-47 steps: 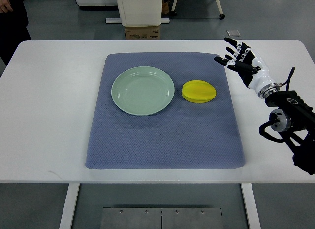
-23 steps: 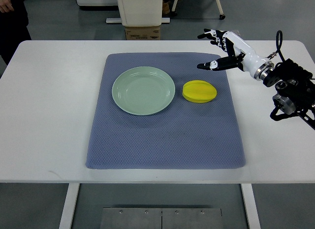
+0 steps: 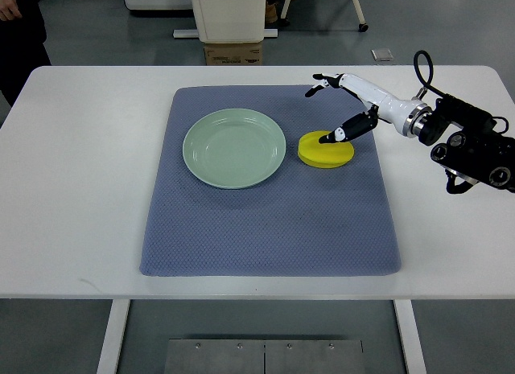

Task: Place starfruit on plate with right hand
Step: 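Reach the right hand over the yellow starfruit beside the plate, then close the right hand fingers around the yellow starfruit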

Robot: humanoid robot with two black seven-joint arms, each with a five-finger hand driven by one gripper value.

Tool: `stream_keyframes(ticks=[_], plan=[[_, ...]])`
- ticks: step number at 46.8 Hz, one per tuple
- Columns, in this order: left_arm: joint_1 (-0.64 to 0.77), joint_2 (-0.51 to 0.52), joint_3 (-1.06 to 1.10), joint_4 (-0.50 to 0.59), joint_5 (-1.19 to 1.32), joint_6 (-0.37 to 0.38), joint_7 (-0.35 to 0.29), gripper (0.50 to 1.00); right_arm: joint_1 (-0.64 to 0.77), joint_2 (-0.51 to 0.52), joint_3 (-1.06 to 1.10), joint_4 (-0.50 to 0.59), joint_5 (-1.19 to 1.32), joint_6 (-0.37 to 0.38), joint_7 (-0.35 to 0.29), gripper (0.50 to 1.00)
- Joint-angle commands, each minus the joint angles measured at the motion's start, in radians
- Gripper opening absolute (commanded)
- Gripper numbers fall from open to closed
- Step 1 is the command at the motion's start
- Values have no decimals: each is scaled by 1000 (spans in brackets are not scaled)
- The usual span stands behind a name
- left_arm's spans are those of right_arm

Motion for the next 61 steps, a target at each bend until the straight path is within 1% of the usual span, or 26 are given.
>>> stream_keyframes(ticks=[1, 8, 21, 29, 36, 53, 61], plan=[[0, 0, 0, 0, 0, -1, 0, 1000, 14, 1, -28, -1, -8, 0, -4, 964], [0, 0, 0, 0, 0, -1, 0, 1000, 37, 1, -98, -1, -14, 0, -24, 964], [0, 0, 0, 0, 0, -1, 0, 1000, 60, 1, -159, -1, -26, 2, -58, 966], [0, 0, 0, 0, 0, -1, 0, 1000, 77, 1, -204, 2, -26, 3, -62, 970], [0, 0, 0, 0, 0, -1, 0, 1000, 80, 4, -206, 13, -26, 3, -64, 970], [0, 0, 0, 0, 0, -1, 0, 1000, 80, 19, -207, 19, -26, 3, -101, 970], [0, 0, 0, 0, 0, -1, 0, 1000, 78, 32, -206, 16, -26, 2, -108, 968]])
